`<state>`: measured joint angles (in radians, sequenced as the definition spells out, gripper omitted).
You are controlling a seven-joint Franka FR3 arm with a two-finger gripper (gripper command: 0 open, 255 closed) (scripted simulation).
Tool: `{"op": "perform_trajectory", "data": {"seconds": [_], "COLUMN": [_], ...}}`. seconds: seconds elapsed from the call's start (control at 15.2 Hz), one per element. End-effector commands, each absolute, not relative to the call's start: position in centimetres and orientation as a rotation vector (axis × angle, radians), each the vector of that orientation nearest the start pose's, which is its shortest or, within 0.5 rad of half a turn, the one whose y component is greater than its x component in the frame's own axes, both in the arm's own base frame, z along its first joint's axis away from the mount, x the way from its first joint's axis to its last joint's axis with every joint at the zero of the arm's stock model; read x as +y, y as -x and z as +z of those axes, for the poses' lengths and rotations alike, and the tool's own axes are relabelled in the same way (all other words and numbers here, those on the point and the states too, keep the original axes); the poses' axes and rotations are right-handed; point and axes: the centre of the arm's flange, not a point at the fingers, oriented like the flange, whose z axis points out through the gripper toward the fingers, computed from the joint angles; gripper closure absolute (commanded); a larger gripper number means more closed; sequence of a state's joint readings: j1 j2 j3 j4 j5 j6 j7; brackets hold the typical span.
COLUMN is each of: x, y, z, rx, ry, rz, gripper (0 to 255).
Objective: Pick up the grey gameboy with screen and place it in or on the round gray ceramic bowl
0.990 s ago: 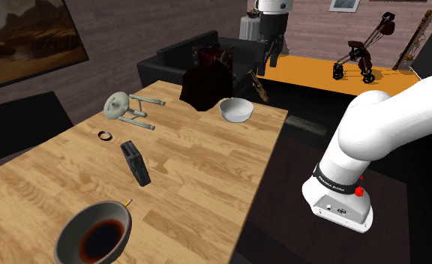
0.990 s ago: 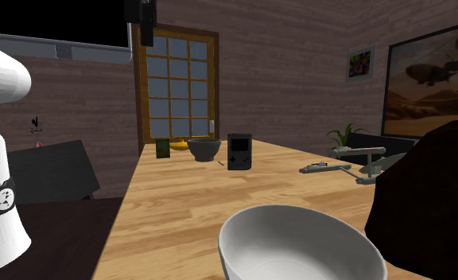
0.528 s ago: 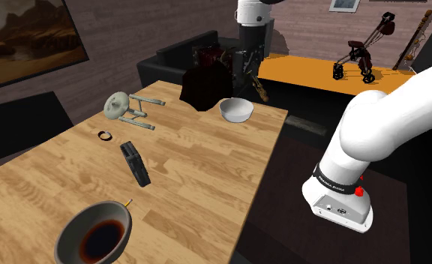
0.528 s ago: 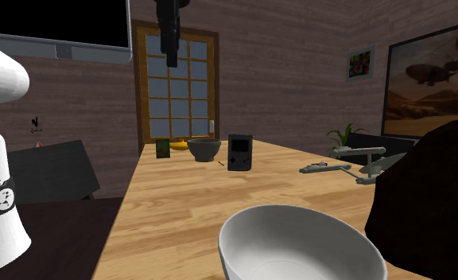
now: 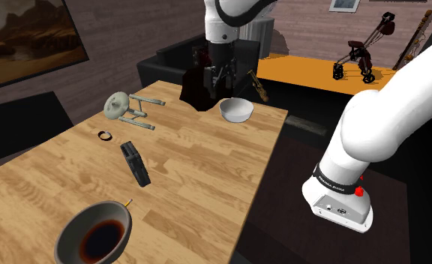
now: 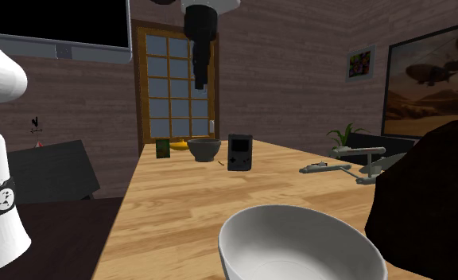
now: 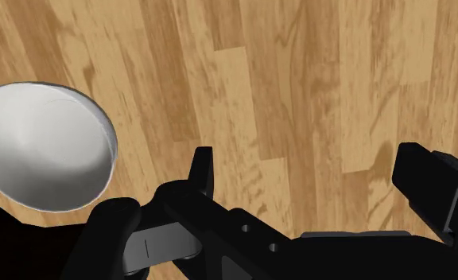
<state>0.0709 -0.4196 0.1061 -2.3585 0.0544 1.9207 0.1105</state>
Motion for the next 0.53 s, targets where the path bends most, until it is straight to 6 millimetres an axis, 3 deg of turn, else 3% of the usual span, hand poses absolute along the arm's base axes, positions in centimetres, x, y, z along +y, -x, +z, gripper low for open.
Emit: {"op": "perform_trajectory", "data": {"seconds": [0.0,0.46], "x": [10.5,17.2], "y": [-42.8,-48.0], "z": [47.3,44.0], "rx": [-0.064,-0.084], "ry": [3.133,3.126], "rz": [0.029,0.014], "gripper": [0,0]}}
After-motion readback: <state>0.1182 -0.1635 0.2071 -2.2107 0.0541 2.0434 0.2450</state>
